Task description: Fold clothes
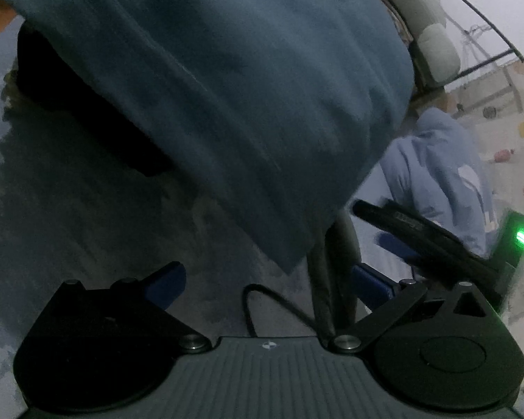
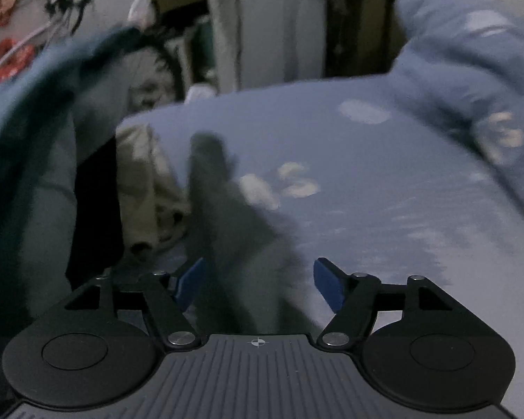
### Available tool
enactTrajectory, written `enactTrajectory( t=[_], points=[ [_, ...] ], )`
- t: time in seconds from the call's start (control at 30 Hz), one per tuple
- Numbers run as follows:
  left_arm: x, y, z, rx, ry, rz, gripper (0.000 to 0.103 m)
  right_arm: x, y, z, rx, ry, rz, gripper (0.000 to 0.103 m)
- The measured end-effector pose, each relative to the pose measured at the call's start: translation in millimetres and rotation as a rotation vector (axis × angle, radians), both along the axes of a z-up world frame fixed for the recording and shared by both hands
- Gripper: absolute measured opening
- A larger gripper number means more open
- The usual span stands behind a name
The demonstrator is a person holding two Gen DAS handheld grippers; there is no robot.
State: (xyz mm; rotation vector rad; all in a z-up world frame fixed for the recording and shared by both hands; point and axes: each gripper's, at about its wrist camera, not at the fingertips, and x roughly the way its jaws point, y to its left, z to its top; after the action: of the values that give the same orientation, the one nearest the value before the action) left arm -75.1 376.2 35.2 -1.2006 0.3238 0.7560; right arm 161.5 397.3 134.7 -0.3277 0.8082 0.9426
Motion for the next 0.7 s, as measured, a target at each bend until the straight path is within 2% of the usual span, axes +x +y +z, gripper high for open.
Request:
enactTrajectory(
  t=[0.07,0.13,0.17,0.3,0.4,0.43,0.57,0.6,0.63,0.67,0.7],
  points=[
    [-1,2,-1,-0.009,-0.001,0.005,0.103,-2,16,-14,-0.041,0.014,0.018,0.064],
    [-2,3,-2,-0.017,-0.002,0.007,0.103,-7,20,-21,-0.073,0.015,0.013,0.01],
    [-2,4,-3,-0.021,-0.001,0.008,0.103,-11,14,-18,-0.069,-0.009,0.0,0.006],
    [-4,2,-3,-0.037,-0.011,0.008,0.103,-32,-52,24,0.014,-0.094,-0.104,0.006],
    [-3,-1,-3,-0.043,-0.015,-0.007,0.103,-53,-132,49,0.056,-0.108,-0.249,0.007],
    [-3,-2,-4,-0.048,-0.016,-0.013,0.103,-64,-162,51,0.046,-0.095,-0.304,0.007],
    [-1,-9,-6,-0.065,-0.014,-0.047,0.103,-111,-257,36,-0.115,-0.038,-0.544,0.015],
    [0,-12,-6,-0.068,-0.014,-0.055,0.103,-124,-276,34,-0.154,-0.038,-0.597,0.021],
    [2,-14,-6,-0.07,-0.015,-0.062,0.103,-134,-287,38,-0.158,-0.052,-0.642,0.031],
    [3,-16,-6,-0.072,-0.016,-0.068,0.103,-144,-298,42,-0.162,-0.067,-0.688,0.037],
    [5,-18,-5,-0.072,-0.016,-0.071,0.103,-151,-302,49,-0.154,-0.093,-0.721,0.048]
  ],
)
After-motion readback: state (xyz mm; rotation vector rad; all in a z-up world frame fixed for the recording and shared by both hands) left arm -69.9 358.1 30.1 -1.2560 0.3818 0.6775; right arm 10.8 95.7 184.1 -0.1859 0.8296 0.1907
